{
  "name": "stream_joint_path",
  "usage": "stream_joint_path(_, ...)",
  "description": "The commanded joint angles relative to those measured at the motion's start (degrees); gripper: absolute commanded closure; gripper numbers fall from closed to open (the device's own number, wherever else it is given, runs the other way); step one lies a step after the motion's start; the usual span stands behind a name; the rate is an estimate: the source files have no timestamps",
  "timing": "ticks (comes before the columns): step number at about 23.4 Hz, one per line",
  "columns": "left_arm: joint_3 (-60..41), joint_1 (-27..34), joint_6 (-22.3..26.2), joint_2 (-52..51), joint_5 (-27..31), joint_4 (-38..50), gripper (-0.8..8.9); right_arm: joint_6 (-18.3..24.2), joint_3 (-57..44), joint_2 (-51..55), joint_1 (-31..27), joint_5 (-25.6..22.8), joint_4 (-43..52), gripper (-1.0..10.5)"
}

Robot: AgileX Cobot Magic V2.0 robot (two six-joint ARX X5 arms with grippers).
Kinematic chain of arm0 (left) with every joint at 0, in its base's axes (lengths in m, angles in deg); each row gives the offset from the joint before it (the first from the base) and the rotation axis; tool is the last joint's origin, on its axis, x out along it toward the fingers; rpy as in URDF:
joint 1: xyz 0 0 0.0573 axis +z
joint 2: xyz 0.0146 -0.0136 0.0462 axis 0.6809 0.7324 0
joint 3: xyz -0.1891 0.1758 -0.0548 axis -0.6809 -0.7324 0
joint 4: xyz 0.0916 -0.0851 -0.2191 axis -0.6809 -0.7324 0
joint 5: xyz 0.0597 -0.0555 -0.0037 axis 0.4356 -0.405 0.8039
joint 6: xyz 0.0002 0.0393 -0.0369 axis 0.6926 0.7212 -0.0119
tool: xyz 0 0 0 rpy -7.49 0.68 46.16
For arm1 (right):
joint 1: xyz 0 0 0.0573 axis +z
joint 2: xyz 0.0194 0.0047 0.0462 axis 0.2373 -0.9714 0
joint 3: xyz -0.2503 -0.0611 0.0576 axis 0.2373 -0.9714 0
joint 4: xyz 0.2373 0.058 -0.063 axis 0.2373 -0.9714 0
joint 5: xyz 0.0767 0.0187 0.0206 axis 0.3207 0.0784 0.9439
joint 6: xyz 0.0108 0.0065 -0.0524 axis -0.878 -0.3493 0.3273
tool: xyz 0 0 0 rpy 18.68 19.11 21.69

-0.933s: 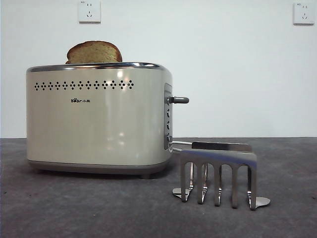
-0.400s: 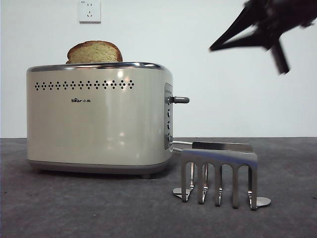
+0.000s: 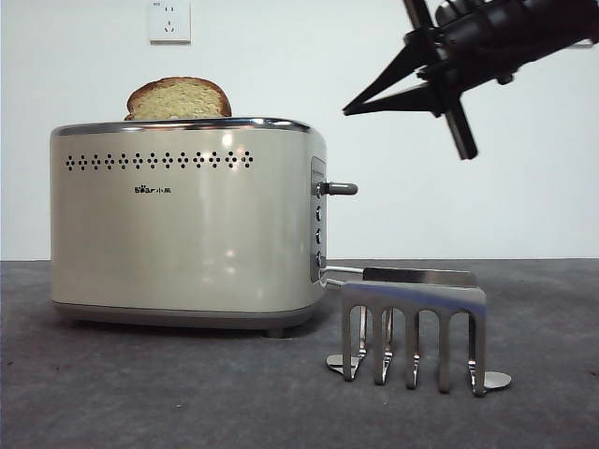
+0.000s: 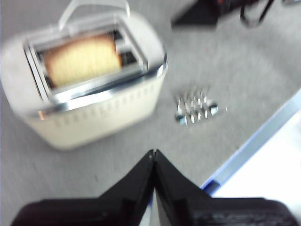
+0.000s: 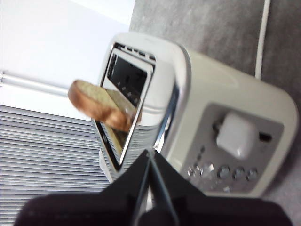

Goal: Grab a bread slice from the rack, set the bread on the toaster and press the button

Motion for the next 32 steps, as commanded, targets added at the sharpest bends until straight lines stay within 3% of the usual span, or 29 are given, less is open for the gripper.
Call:
stream_joint_path(1,-2.9,-0.1,-2.4,-2.0,0.0,0.2,8.21,-0.7,2.2,-2.9,0.1,-0.9,-1.9,9.5)
stream_joint_path(25,-6.0,-0.1,-3.5,-6.6,1.9,0.2,8.21,1.3,4.9,-13.4,0.5,-4.7,-8.0,9.5)
stream_joint_path(32,-6.0,-0.1,-3.5,-6.5,1.9,0.2,8.21,5.9,4.9,-14.8,0.5,-9.1,-14.3,9.5)
